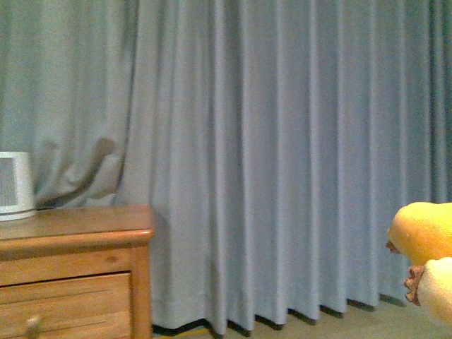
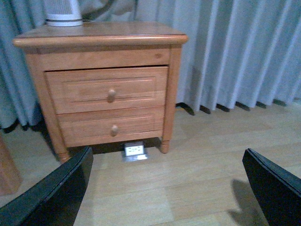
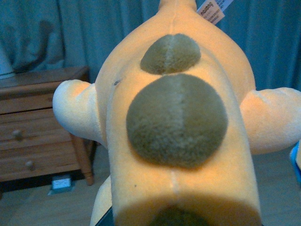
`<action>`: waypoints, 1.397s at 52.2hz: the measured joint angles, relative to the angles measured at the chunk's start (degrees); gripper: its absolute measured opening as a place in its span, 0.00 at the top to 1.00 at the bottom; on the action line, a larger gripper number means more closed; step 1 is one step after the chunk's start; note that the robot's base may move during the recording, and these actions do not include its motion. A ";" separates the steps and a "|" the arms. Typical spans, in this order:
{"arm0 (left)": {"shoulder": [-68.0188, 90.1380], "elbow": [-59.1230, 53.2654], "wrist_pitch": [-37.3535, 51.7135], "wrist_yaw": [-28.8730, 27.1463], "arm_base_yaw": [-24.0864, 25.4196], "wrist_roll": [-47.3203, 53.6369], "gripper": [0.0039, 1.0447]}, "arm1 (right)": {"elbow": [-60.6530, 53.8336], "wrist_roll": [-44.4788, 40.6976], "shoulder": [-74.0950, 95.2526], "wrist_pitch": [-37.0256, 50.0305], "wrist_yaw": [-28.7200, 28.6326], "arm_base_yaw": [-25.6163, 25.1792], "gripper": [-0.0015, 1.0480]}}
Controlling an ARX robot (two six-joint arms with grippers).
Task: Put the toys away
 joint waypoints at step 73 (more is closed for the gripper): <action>0.02 0.00 -0.02 -0.07 0.04 0.00 0.05 | -0.07 0.00 -0.09 -0.04 -0.24 0.00 0.81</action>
